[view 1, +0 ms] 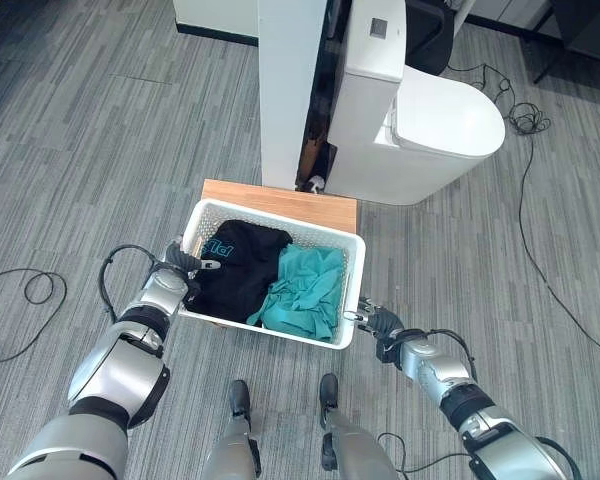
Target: Grab the laundry basket,head to the washer,open it,put in the laundry and shut it.
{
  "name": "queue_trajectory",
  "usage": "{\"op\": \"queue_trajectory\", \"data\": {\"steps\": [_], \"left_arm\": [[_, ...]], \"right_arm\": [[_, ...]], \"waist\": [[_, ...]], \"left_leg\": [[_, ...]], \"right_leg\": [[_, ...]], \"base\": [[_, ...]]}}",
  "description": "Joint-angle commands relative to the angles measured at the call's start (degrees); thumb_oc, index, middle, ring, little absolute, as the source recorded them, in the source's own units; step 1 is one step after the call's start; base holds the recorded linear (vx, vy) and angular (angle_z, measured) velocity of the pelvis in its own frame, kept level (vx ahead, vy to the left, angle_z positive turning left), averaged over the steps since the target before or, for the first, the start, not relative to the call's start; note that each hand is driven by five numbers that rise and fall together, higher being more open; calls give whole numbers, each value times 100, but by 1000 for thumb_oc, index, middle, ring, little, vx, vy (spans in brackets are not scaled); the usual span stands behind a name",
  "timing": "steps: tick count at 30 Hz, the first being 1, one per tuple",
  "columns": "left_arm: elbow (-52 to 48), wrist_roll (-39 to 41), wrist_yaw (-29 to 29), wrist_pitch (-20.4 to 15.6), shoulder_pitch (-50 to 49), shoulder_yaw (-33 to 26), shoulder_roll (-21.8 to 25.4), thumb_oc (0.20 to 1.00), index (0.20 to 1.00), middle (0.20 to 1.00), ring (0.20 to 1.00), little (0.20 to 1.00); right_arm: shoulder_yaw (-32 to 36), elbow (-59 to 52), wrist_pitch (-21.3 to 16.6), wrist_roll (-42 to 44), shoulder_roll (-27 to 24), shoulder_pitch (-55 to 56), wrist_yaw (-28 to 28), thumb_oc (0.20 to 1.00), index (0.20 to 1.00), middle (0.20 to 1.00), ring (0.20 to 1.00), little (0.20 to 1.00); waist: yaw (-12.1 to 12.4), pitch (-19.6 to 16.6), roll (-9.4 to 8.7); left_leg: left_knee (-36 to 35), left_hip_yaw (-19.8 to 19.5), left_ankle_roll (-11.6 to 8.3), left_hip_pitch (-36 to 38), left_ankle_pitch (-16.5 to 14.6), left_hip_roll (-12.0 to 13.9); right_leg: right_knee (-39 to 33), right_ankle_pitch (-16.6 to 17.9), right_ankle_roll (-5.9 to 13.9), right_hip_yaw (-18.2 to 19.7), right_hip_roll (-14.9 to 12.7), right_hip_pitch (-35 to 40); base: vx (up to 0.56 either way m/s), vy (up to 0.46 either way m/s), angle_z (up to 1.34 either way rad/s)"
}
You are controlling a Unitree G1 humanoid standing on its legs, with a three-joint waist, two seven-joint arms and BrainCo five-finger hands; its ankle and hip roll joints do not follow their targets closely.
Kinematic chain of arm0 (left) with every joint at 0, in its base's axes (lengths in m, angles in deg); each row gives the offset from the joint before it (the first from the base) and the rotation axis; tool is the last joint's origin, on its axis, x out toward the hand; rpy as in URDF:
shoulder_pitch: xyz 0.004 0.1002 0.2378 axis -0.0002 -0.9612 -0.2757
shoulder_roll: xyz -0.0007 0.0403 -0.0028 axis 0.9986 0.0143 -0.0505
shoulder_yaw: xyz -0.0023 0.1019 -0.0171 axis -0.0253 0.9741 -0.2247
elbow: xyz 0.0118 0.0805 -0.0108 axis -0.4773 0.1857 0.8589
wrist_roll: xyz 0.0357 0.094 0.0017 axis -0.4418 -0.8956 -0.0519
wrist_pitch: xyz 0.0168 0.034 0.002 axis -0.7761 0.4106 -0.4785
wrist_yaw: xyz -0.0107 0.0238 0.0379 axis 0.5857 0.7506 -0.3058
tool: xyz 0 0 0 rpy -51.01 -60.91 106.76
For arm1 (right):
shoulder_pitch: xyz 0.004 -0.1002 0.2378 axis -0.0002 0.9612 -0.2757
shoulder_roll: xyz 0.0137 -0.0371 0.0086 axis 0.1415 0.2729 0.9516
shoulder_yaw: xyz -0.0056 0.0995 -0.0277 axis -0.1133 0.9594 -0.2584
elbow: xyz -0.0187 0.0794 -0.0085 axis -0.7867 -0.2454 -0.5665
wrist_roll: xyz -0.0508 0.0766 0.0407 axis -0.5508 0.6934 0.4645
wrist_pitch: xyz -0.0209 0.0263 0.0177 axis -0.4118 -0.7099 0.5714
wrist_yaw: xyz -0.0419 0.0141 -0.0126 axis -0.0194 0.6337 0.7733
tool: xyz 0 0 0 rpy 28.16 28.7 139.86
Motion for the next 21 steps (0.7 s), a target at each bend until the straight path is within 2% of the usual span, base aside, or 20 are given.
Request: {"op": "queue_trajectory", "data": {"steps": [1,6,12,21], "left_arm": [[310,-236,-5,-184,113,-65,-233,1000,1000,1000,1000,1000],[121,-312,-122,-204,71,-95,-321,1000,1000,1000,1000,1000],[13,-355,-242,-217,106,-54,-318,1000,1000,1000,1000,1000],[129,-329,-363,-199,131,-2,-408,1000,1000,1000,1000,1000]], "right_arm": [[89,-266,-293,-519,-101,-302,-31,1000,1000,1000,1000,1000],[217,-515,-372,-1244,-234,-361,-225,1000,1000,1000,1000,1000],[307,-399,-428,-1568,-365,-630,-486,1000,1000,1000,1000,1000],[193,-369,-355,-1796,-250,-930,-663,1000,1000,1000,1000,1000]], "waist": [[34,26,-86],[5,100,-58],[-9,174,12],[-40,291,260]], "left_leg": [[12,-130,-94,56,-297,5],[12,-148,-85,-78,-269,-6],[12,-159,-113,-225,-217,1],[12,-112,-138,-391,-183,-7]], "right_leg": [[4,191,637,119,-574,-166],[4,235,641,119,-567,-302],[4,259,629,125,-554,-439],[4,293,623,202,-574,-650]], "base": [[-10,-1,-3],[-3,1,-1],[0,0,0],[11,2,-1]]}}
